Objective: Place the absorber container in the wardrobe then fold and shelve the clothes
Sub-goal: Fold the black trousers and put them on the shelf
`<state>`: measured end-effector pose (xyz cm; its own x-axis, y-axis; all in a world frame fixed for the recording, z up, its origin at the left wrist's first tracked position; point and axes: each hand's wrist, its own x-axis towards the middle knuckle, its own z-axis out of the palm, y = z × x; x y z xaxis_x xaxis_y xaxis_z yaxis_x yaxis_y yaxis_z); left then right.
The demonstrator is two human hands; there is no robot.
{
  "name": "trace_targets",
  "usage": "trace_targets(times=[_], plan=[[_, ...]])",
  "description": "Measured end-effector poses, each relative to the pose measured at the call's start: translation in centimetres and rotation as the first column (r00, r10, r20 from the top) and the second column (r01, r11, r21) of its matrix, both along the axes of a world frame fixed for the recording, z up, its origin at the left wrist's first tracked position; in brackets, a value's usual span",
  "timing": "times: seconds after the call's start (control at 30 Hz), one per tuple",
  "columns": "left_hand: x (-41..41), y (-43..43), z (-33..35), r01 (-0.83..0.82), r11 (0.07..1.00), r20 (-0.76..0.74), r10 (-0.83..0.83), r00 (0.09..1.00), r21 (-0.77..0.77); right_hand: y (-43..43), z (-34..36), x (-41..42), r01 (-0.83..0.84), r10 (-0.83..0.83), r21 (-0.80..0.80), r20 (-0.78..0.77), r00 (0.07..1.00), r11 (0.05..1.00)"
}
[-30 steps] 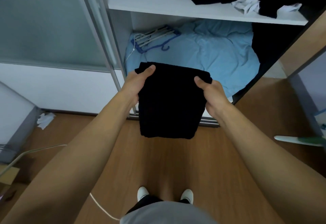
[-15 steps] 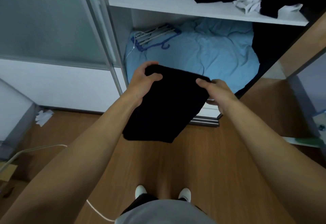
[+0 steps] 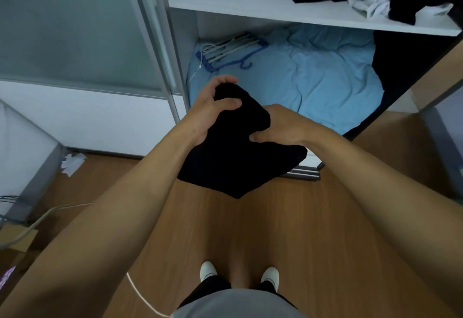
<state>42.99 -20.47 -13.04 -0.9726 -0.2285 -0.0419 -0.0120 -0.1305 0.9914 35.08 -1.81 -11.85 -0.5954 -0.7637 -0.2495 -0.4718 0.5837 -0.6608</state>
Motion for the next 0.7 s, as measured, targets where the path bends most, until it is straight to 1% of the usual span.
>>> trace_targets(times=[0.03, 0.07, 0.13, 0.2, 0.23, 0.27, 0.3, 0.33, 0.37, 0.43, 0.5, 0.53, 0.6, 0.7], plan=[[-0.1, -0.5, 0.1, 0.009, 0.999, 0.005, -0.009, 1.000, -0.047, -0.3, 0.2, -0.3, 0.000, 0.000, -0.013, 0.030, 1.000, 1.000], [-0.2, -1.3, 0.2, 0.020, 0.989, 0.024, -0.017, 1.000, -0.148, -0.6, 0.5, -0.7, 0.003, -0.003, -0.010, 0.050, 0.999, 1.000], [-0.6, -3.4, 0.5, 0.066, 0.921, 0.090, -0.034, 0.995, -0.385, -1.4, 1.1, -1.2, 0.010, -0.010, -0.001, 0.069, 0.998, 1.000], [-0.6, -5.6, 0.6, 0.141, 0.842, 0.160, -0.066, 0.985, -0.520, -2.3, 1.6, -1.6, 0.000, -0.001, 0.011, 0.068, 0.998, 1.000], [-0.6, -6.5, 0.6, 0.191, 0.782, 0.186, -0.097, 0.978, -0.594, -2.7, 1.8, -1.8, -0.013, 0.011, 0.024, 0.070, 0.998, 1.000], [-0.6, -7.2, 0.5, 0.240, 0.685, 0.207, -0.133, 0.969, -0.687, -3.1, 2.0, -1.9, -0.035, 0.032, 0.041, 0.077, 0.997, 0.999], [-0.9, -7.8, 0.5, 0.282, 0.562, 0.224, -0.171, 0.959, -0.778, -3.5, 2.2, -1.9, -0.067, 0.061, 0.061, 0.083, 0.995, 0.996], [-1.3, -8.2, 0.7, 0.313, 0.449, 0.239, -0.214, 0.947, -0.837, -3.9, 2.5, -2.0, -0.103, 0.096, 0.085, 0.080, 0.992, 0.991], [-1.9, -8.4, 1.1, 0.354, 0.363, 0.271, -0.260, 0.927, -0.862, -4.4, 2.9, -2.1, -0.138, 0.131, 0.114, 0.063, 0.989, 0.984], [-3.3, -8.8, 2.4, 0.474, 0.257, 0.389, -0.320, 0.864, -0.842, -5.5, 4.0, -2.5, -0.176, 0.178, 0.176, 0.009, 0.984, 0.968], [-4.6, -9.0, 4.0, 0.553, 0.151, 0.488, -0.324, 0.811, -0.819, -6.5, 5.2, -2.9, -0.164, 0.179, 0.207, -0.053, 0.982, 0.965], [-5.2, -9.3, 4.6, 0.545, 0.126, 0.486, -0.318, 0.814, -0.829, -6.7, 5.8, -3.3, -0.150, 0.171, 0.203, -0.090, 0.981, 0.968], [-6.3, -9.7, 5.8, 0.450, 0.147, 0.392, -0.307, 0.867, -0.881, -7.0, 6.7, -4.0, -0.094, 0.127, 0.178, -0.185, 0.974, 0.980], [-8.0, -10.0, 8.0, 0.286, 0.186, 0.235, -0.258, 0.937, -0.940, -6.8, 7.8, -5.4, 0.093, -0.059, 0.083, -0.342, 0.938, 0.992]])
